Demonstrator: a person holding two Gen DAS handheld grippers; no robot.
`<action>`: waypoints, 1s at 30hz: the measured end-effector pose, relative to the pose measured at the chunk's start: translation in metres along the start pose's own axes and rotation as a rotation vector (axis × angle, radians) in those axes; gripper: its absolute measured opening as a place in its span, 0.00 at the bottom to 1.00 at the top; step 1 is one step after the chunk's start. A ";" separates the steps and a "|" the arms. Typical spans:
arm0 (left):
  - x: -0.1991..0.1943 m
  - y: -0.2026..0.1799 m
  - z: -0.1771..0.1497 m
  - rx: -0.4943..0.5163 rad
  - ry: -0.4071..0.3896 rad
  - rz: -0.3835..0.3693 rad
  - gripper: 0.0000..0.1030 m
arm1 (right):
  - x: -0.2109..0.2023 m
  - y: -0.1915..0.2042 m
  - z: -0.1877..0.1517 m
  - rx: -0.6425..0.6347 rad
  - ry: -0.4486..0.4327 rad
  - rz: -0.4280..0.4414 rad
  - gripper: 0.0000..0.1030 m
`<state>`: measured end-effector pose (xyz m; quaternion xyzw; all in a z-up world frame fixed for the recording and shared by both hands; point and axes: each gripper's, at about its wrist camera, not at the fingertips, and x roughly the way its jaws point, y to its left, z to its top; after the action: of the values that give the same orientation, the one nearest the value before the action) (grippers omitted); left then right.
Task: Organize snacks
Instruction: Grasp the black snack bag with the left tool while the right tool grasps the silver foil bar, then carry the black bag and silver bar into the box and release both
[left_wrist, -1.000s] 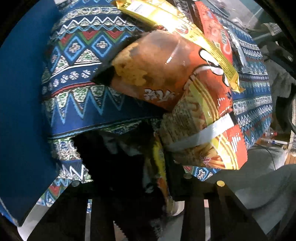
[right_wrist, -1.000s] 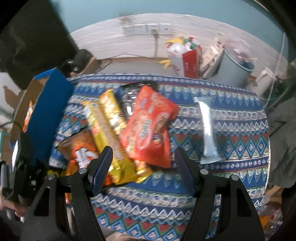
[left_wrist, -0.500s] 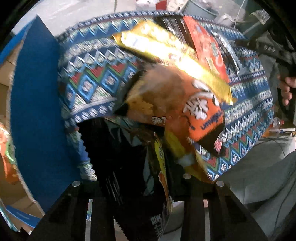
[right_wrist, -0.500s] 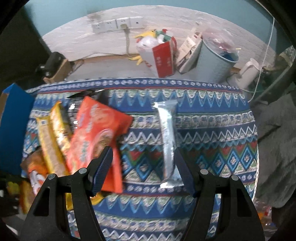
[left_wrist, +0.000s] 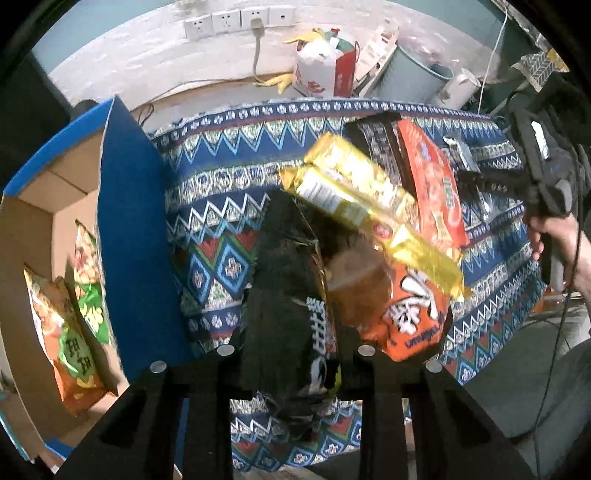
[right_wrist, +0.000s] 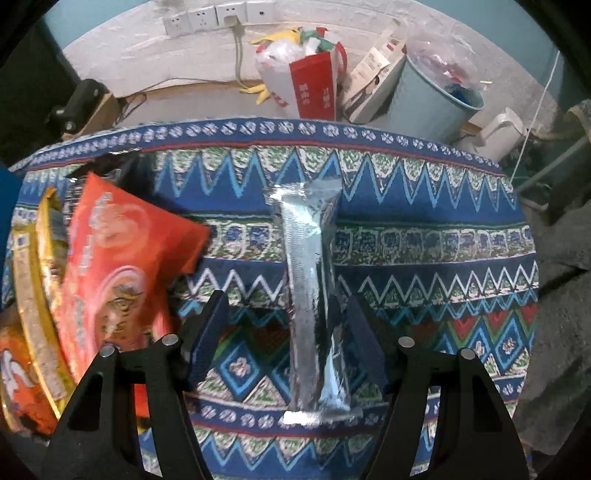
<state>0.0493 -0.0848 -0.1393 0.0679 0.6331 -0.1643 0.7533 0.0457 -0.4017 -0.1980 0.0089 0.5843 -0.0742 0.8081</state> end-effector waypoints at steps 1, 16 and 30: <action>0.000 0.001 0.002 0.000 -0.002 -0.001 0.27 | 0.005 -0.002 0.000 0.004 0.010 -0.001 0.58; -0.007 -0.004 0.010 0.039 -0.041 0.019 0.26 | -0.006 0.016 -0.013 0.015 -0.056 -0.010 0.27; -0.040 0.004 0.005 0.039 -0.134 0.032 0.26 | -0.075 0.058 -0.028 -0.008 -0.135 0.050 0.27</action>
<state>0.0499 -0.0758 -0.0999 0.0817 0.5770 -0.1690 0.7949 0.0038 -0.3332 -0.1402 0.0150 0.5284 -0.0522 0.8472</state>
